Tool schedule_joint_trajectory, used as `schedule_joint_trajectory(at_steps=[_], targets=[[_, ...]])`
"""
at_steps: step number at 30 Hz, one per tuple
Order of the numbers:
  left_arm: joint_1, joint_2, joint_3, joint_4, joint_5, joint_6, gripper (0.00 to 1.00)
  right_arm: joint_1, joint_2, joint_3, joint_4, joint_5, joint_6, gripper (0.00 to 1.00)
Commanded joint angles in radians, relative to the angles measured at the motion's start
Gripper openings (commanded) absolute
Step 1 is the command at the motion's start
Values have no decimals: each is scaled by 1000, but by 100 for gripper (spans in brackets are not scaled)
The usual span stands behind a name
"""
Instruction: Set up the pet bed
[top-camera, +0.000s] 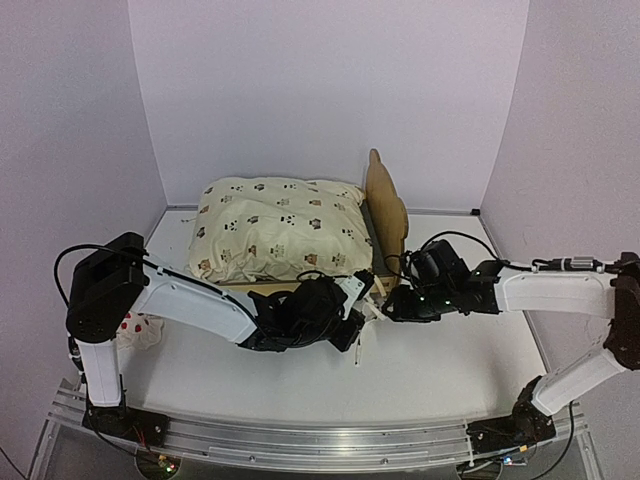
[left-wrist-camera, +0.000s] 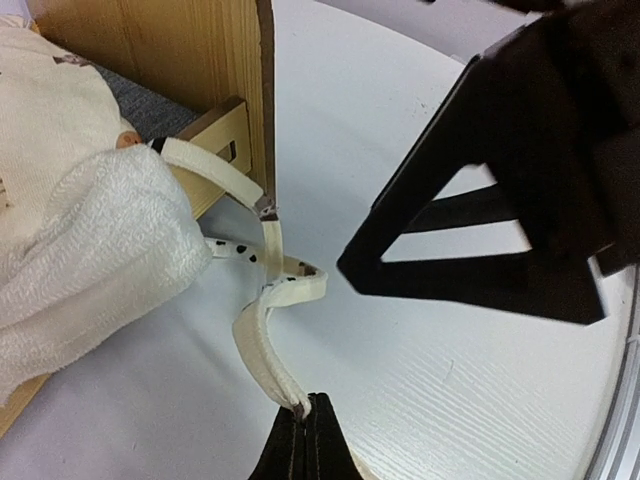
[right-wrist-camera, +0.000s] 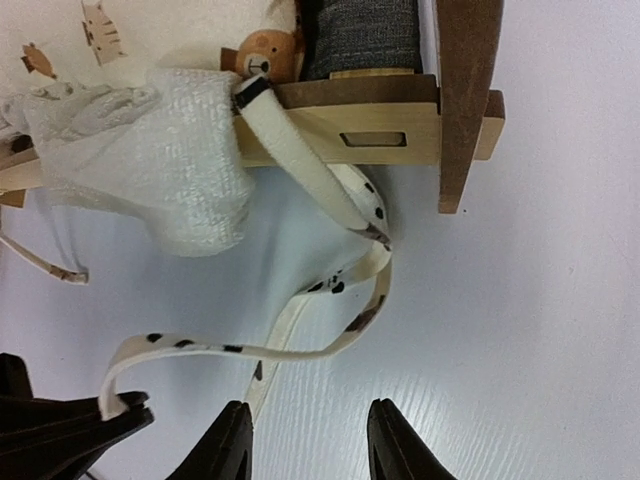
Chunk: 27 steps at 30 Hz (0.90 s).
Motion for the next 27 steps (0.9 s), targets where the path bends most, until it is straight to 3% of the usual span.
schedule_joint_trajectory(at_steps=[1,18,24,27], targets=[[5,-10,56,-2,-22,29,0,-5,58,15,113,80,-110,42],[17,-8,60,-10,-7,36,0,-16,249,59,298,206,-235,46],[16,-9,61,-17,-7,36,0,-16,258,33,375,228,-249,43],[17,-17,53,-27,-19,35,0,-16,226,18,376,215,-241,47]])
